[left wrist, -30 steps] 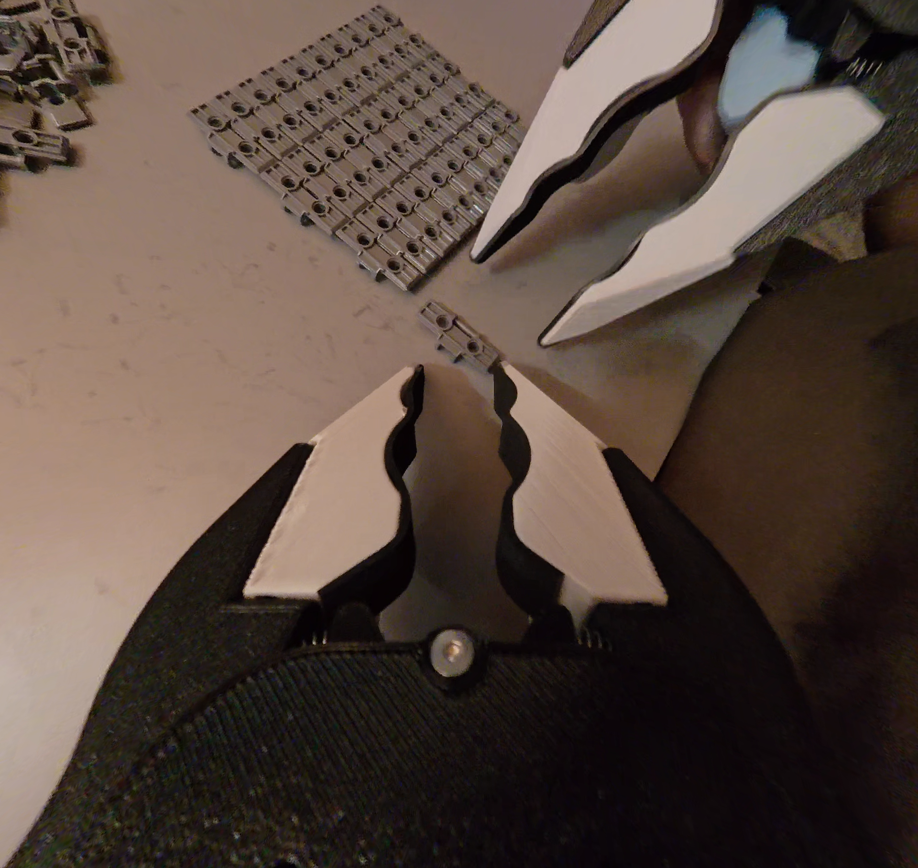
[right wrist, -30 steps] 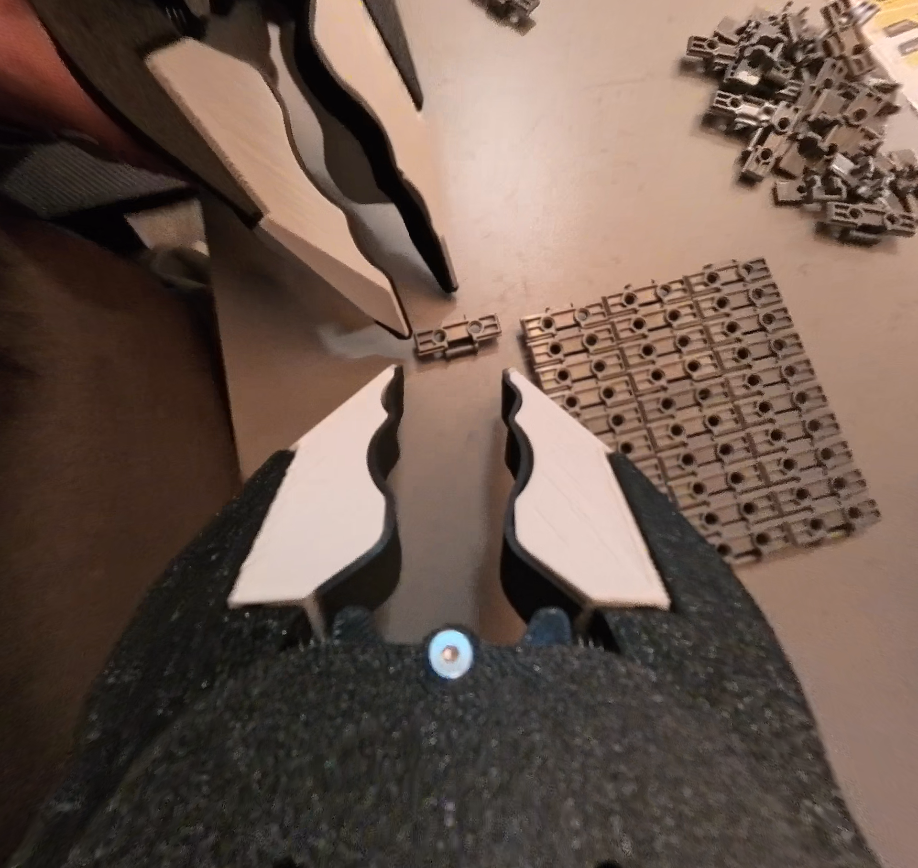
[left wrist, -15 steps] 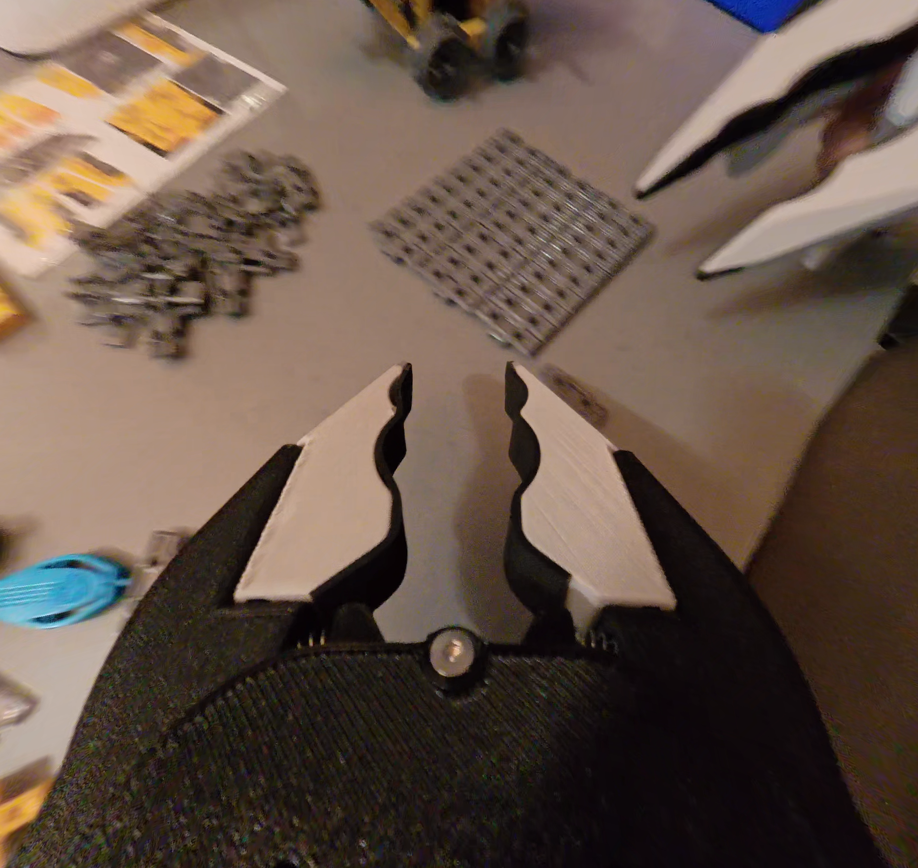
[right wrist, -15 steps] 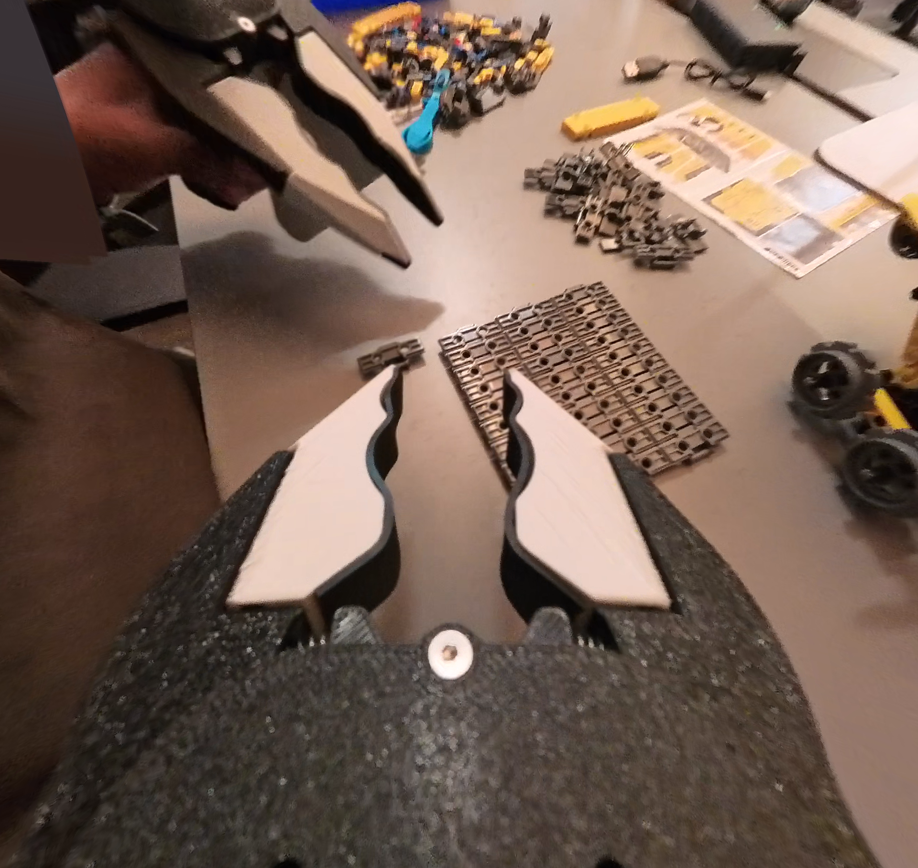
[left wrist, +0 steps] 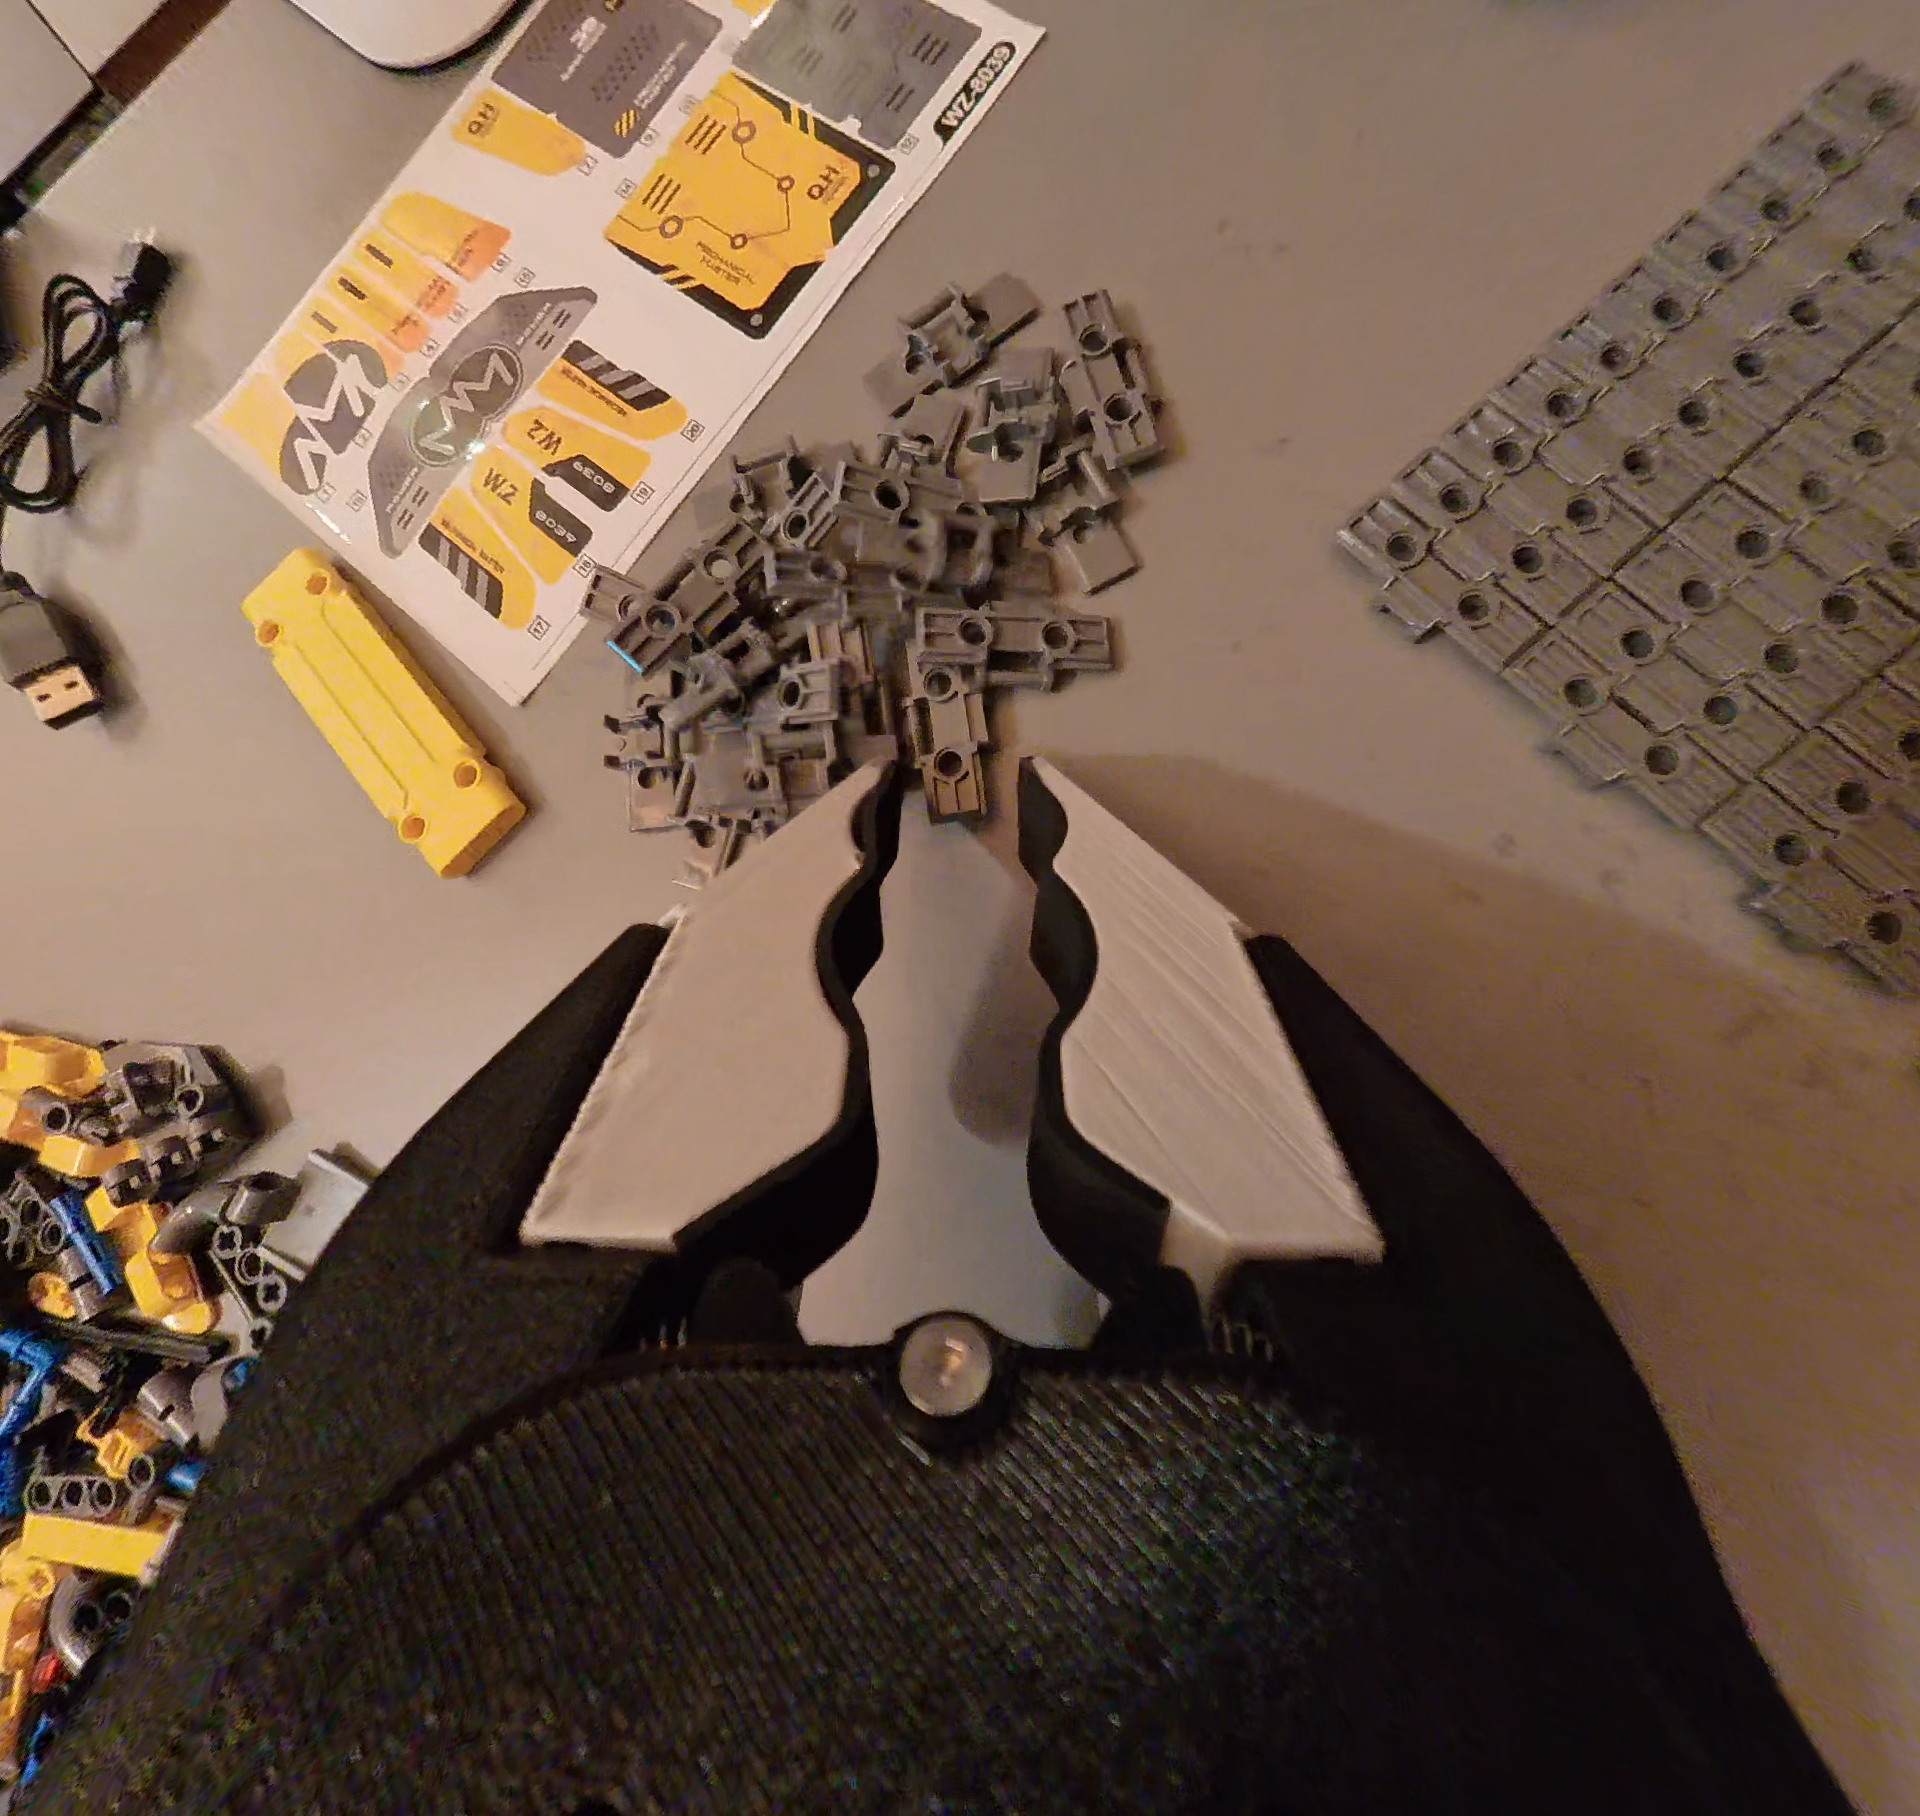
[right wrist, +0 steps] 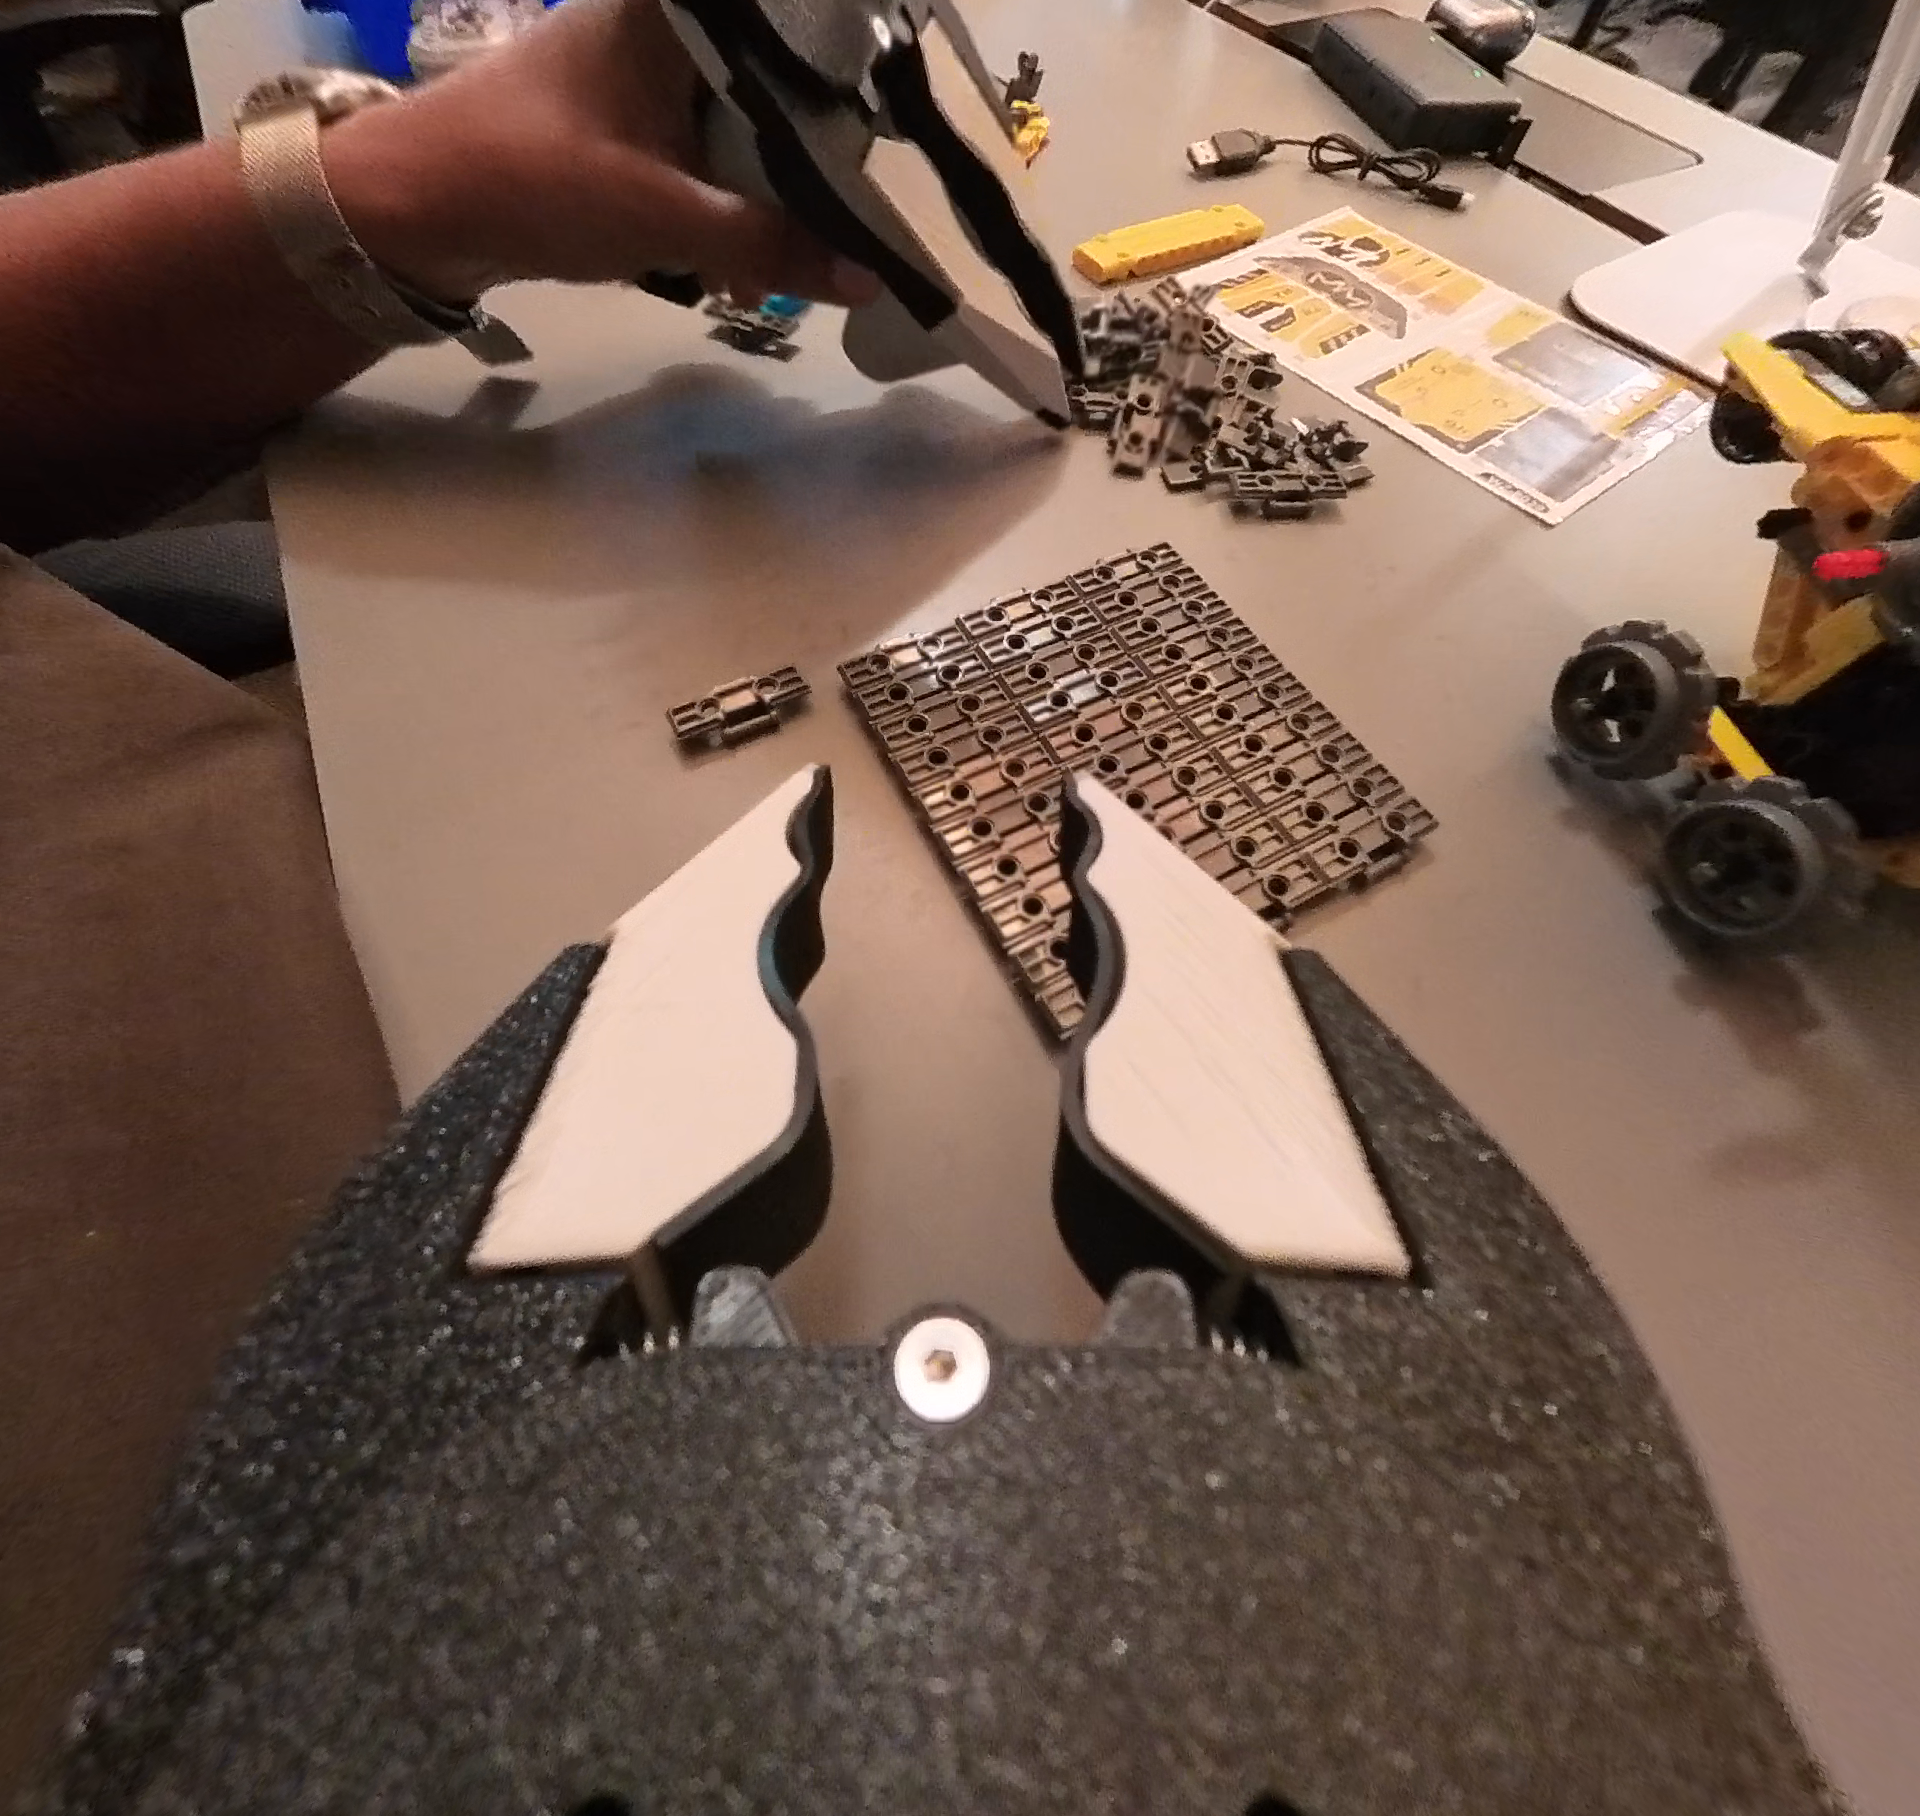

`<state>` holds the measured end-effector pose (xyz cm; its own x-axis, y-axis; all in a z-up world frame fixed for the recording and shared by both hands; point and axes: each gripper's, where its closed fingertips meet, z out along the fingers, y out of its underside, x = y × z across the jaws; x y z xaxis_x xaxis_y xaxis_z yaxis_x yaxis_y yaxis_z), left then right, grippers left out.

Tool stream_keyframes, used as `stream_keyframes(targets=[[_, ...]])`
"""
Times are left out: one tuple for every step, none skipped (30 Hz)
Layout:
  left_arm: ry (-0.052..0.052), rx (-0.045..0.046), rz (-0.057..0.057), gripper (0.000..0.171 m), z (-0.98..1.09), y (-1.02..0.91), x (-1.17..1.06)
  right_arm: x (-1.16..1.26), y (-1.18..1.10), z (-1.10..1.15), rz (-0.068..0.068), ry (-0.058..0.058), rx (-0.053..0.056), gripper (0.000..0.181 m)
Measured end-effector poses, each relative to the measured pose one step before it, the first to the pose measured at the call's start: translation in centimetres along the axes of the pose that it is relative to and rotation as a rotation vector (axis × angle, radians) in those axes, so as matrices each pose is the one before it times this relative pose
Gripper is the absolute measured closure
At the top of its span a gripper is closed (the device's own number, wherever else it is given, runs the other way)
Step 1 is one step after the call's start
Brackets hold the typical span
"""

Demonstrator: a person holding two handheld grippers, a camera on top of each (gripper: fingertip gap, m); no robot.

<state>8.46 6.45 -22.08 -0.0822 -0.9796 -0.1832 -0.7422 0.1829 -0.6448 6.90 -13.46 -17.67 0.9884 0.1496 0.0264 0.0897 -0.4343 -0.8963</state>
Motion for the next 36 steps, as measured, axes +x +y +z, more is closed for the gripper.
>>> stream_keyframes(targets=[[-0.0156,-0.00711,0.0049,0.153,0.164,0.101,-0.101,0.051,-0.154,-0.051,0.0051,-0.0030,0.0099,0.138],[-0.0106,-0.01079,0.0135,0.156,0.107,0.140,-0.001,0.063,-0.158,-0.032,0.0025,-0.0014,0.0102,0.138],[0.0013,0.00353,0.0094,0.161,-0.019,-0.071,0.168,0.081,-0.088,-0.008,0.0042,-0.0011,0.0056,0.138],[-0.0089,-0.00119,0.0004,0.162,-0.020,0.007,-0.017,0.033,0.001,0.026,0.0053,-0.0032,0.0000,0.138],[-0.0056,-0.00022,0.0032,0.162,-0.040,0.024,0.011,-0.010,0.040,0.032,0.0040,-0.0043,-0.0030,0.138],[-0.0013,0.00144,0.0034,0.163,-0.070,0.006,0.057,-0.015,0.036,0.026,0.0007,-0.0019,-0.0024,0.138],[-0.0012,0.00611,0.0023,0.163,-0.173,-0.071,0.057,-0.010,0.006,0.003,-0.0032,0.0019,-0.0007,0.138],[-0.0043,0.01195,0.0032,0.163,-0.278,-0.177,0.013,-0.012,-0.009,-0.014,-0.0057,0.0044,0.0004,0.138],[-0.0090,0.01493,0.0056,0.163,-0.413,-0.232,-0.041,-0.011,0.002,-0.016,-0.0061,0.0058,0.0004,0.138],[-0.0126,0.01533,0.0058,0.163,-0.508,-0.271,-0.075,0.002,0.017,-0.033,-0.0053,0.0065,-0.0004,0.138],[-0.0127,0.01610,0.0038,0.163,-0.576,-0.280,-0.058,0.006,0.051,-0.007,-0.0032,0.0061,-0.0027,0.138],[-0.0057,0.01512,0.0019,0.163,-0.615,-0.270,0.073,0.008,0.082,-0.010,-0.0014,0.0048,-0.0044,0.137],[0.0022,0.01462,0.0015,0.163,-0.626,-0.243,0.231,-0.002,0.060,-0.003,-0.0003,0.0032,-0.0037,0.137],[0.0071,0.01466,0.0023,0.163,-0.615,-0.222,0.369,-0.022,0.041,0.000,-0.0005,0.0018,-0.0020,0.137],[0.0052,0.01109,-0.0030,0.163,-0.579,-0.133,0.373,-0.008,0.012,-0.011,-0.0012,0.0017,-0.0008,0.137],[0.0101,0.00618,-0.0020,0.163,-0.524,-0.036,0.469,-0.008,0.006,0.013,-0.0014,0.0014,-0.0013,0.138],[0.0149,0.00730,0.0007,0.163,-0.518,-0.038,0.601,-0.019,0.031,0.032,-0.0013,0.0005,-0.0024,0.137],[0.0296,0.01597,0.0106,0.163,-0.496,-0.170,0.908,-0.036,0.024,0.026,-0.0013,0.0000,-0.0027,0.137],[0.0571,0.02892,0.0291,0.163,-0.484,-0.385,1.468,-0.037,0.016,0.031,-0.0019,0.0003,-0.0022,0.137],[0.0775,0.02889,0.0402,0.163,-0.411,-0.417,1.905,-0.017,0.010,0.004,-0.0019,0.0013,-0.0014,0.137],[0.0937,0.02300,0.0544,0.162,-0.265,-0.393,2.292,-0.041,0.007,-0.008,-0.0005,0.0005,-0.0006,0.138],[0.1095,0.01686,0.0734,0.162,-0.042,-0.320,2.692,-0.051,-0.006,-0.034,0.0015,-0.0020,0.0000,0.138],[0.0999,0.01553,0.0818,0.161,0.226,-0.329,2.640,-0.042,0.007,-0.048,0.0037,-0.0028,0.0006,0.138],[0.0626,0.01924,0.0707,0.161,0.488,-0.456,1.969,-0.020,0.029,-0.058,0.0049,-0.0019,0.0001,0.138],[0.0401,0.01187,0.0459,0.161,0.670,-0.423,1.346,0.002,0.049,-0.074,0.0046,-0.0004,-0.0010,0.138],[0.0376,0.00154,0.0214,0.162,0.745,-0.297,0.995,-0.011,0.049,-0.072,0.0034,0.0009,-0.0013,0.137],[0.0404,-0.00641,0.0111,0.162,0.732,-0.122,0.783,-0.004,0.071,-0.086,0.0019,0.0023,-0.0016,0.137],[0.0279,-0.01463,0.0082,0.162,0.658,0.055,0.398,-0.023,0.076,-0.079,0.0005,0.0036,-0.0027,0.137],[0.0097,-0.01731,0.0099,0.162,0.539,0.158,-0.006,-0.037,0.095,-0.086,-0.0004,0.0037,-0.0032,0.137],[0.0085,-0.01884,0.0107,0.162,0.429,0.226,-0.060,-0.062,0.098,-0.073,-0.0006,0.0023,-0.0041,0.137],[0.0115,-0.01326,0.0092,0.162,0.302,0.171,-0.040,-0.094,0.129,-0.064,-0.0004,0.0001,-0.0053,0.137],[0.0054,-0.00841,0.0087,0.162,0.228,0.118,-0.098,-0.135,0.165,-0.045,-0.0001,-0.0036,-0.0075,0.137],[0.0013,-0.00728,0.0096,0.162,0.176,0.107,-0.103,-0.220,0.207,-0.024,0.0009,-0.0116,-0.0104,0.137],[0.0047,-0.01022,0.0060,0.162,0.150,0.146,-0.008,-0.466,0.233,-0.003,0.0044,-0.0294,-0.0133,0.137],[0.0062,-0.01076,0.0017,0.161,0.119,0.165,0.047,-0.782,0.292,0.038,0.0105,-0.0522,-0.0170,0.137],[-0.0015,-0.00664,0.0020,0.159,0.080,0.130,-0.028,-0.964,0.373,0.074,0.0156,-0.0659,-0.0221,0.136]])
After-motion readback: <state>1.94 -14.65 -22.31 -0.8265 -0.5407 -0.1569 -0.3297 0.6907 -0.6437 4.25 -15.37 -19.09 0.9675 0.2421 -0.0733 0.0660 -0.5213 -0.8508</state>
